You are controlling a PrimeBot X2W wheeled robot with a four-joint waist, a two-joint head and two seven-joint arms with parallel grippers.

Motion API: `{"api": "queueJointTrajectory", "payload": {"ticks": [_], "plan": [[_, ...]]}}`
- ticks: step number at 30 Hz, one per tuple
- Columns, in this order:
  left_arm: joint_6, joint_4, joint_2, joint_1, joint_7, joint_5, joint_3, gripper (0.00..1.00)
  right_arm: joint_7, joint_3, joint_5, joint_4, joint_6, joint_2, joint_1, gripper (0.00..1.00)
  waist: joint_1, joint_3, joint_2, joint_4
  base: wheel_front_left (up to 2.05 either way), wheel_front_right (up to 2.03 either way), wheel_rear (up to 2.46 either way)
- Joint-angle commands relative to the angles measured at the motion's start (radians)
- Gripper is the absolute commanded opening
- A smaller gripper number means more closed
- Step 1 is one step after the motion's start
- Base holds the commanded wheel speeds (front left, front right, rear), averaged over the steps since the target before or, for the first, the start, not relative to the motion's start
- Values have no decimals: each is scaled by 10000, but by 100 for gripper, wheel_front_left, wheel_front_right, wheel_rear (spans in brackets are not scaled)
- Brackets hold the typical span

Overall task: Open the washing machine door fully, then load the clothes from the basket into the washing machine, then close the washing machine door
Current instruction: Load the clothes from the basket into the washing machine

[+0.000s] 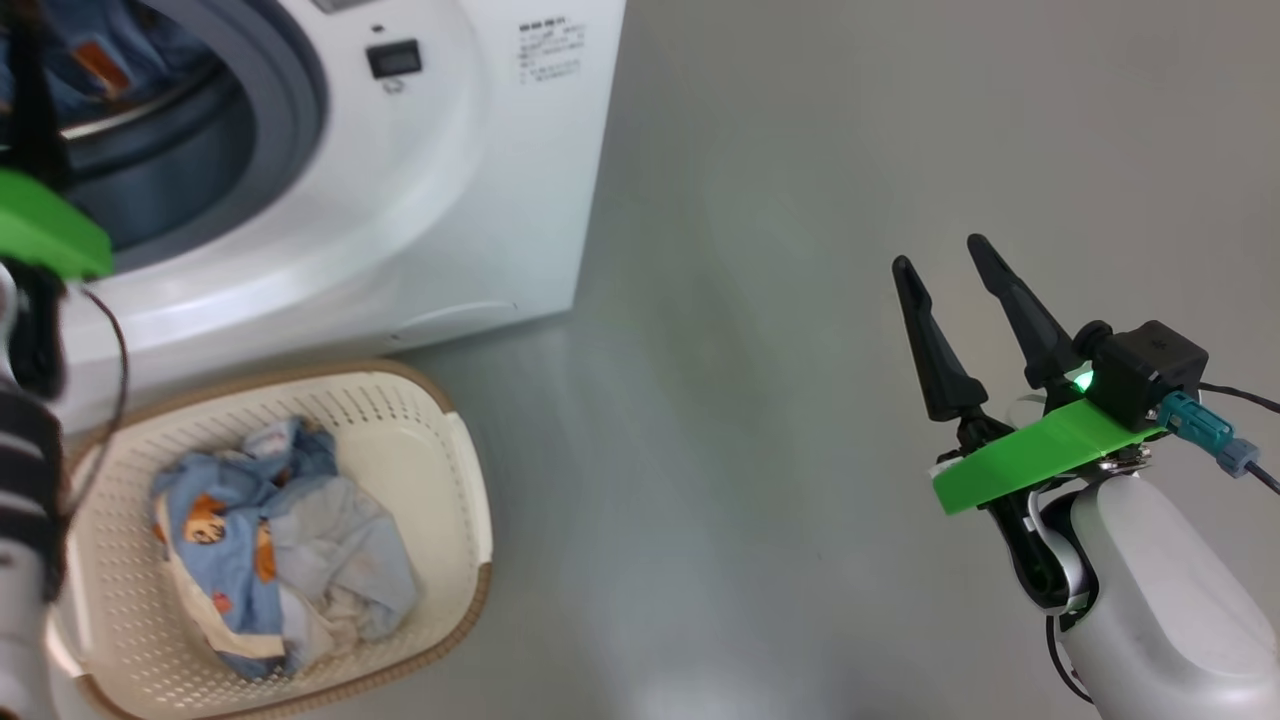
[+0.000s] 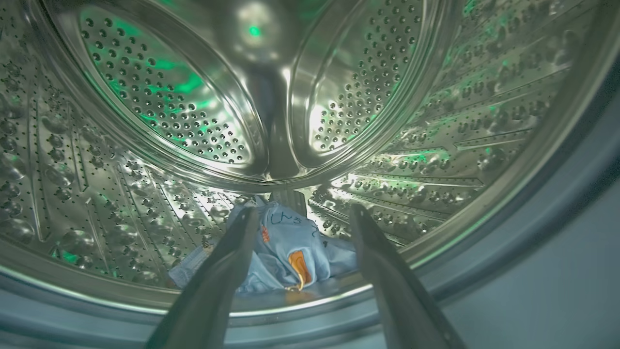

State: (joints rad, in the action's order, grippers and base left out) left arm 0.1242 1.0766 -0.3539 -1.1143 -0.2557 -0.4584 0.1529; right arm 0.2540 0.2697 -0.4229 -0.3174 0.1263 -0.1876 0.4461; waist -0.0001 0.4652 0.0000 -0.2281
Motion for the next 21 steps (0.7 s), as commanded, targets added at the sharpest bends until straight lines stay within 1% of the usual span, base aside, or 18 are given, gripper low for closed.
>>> {"api": "queueJointTrajectory", "payload": {"ticks": [1,9,15,21], "plan": [[51,-503,-427,460,-58,-118,-298,100,78,97,-72,149,44,-118,-217,100,1,-580,0,301,0,0,0],[61,-1615,-160,2195,-59,-207,-651,100,78,139,-230,-52,44,-233,-481,100,1,-1658,0,746,0,0,0],[63,-2546,201,3695,-60,-88,-621,100,78,48,-364,-219,44,-419,-857,100,1,-2566,0,1209,0,0,0],[64,-3442,442,4992,-60,90,-642,100,78,-43,-451,-293,44,-633,-1237,100,1,-3298,0,1628,0,0,0]]}}
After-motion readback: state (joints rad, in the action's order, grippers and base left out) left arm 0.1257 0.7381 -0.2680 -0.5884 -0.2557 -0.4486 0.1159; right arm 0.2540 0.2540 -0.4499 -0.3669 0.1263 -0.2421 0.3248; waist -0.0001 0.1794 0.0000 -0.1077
